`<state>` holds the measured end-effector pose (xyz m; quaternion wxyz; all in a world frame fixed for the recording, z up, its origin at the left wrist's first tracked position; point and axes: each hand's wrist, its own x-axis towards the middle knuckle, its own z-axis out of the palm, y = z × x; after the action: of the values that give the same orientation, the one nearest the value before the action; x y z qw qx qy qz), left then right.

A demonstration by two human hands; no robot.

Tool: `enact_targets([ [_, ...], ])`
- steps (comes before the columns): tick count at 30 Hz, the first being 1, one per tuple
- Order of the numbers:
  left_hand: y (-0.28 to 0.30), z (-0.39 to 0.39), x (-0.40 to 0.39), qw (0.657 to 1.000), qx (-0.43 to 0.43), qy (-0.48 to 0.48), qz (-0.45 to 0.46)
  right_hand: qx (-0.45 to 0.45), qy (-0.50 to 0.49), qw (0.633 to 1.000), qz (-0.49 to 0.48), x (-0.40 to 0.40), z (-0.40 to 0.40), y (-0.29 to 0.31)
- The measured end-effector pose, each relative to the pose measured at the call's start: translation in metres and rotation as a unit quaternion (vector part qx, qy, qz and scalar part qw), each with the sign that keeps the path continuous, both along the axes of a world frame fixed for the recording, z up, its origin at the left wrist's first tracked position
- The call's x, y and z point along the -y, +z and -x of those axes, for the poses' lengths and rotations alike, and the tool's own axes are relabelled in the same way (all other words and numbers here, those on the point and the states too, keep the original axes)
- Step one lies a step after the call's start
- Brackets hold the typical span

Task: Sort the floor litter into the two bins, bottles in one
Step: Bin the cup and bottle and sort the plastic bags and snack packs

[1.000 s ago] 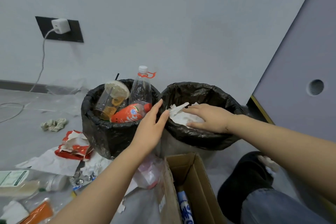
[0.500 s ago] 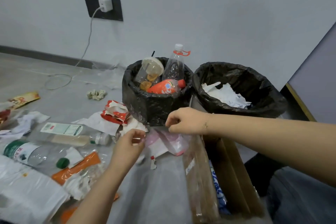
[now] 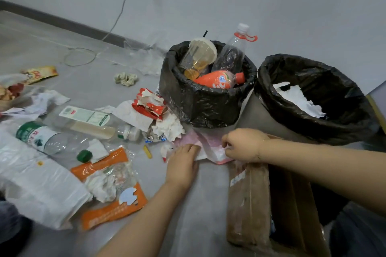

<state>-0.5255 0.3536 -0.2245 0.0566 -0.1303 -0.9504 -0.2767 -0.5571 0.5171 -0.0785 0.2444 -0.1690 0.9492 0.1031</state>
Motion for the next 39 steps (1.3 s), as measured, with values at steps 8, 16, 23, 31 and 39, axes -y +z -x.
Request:
enact_targets([
  [8, 0.033, -0.029, 0.029, 0.944, -0.042, 0.108, -0.31, 0.006, -0.051, 0.985, 0.167, -0.004, -0.003, 0.017],
  [16, 0.134, -0.024, 0.049, 0.843, 0.033, 0.095, -0.528, 0.029, -0.202, 0.893, 0.4, 0.015, -0.033, 0.053],
  [23, 0.173, -0.049, 0.05, 0.741, 0.104, 0.073, -0.66, 0.228, -0.314, 0.788, 0.478, 0.021, -0.052, 0.101],
  [31, 0.159, -0.078, 0.055, 0.703, 0.218, 0.186, -0.651, 0.067, -0.322, 0.761, 0.559, 0.015, -0.082, 0.107],
  [39, 0.149, -0.088, 0.051, 0.668, 0.306, 0.074, -0.675, 0.067, -0.218, 0.839, 0.495, 0.025, -0.103, 0.089],
])
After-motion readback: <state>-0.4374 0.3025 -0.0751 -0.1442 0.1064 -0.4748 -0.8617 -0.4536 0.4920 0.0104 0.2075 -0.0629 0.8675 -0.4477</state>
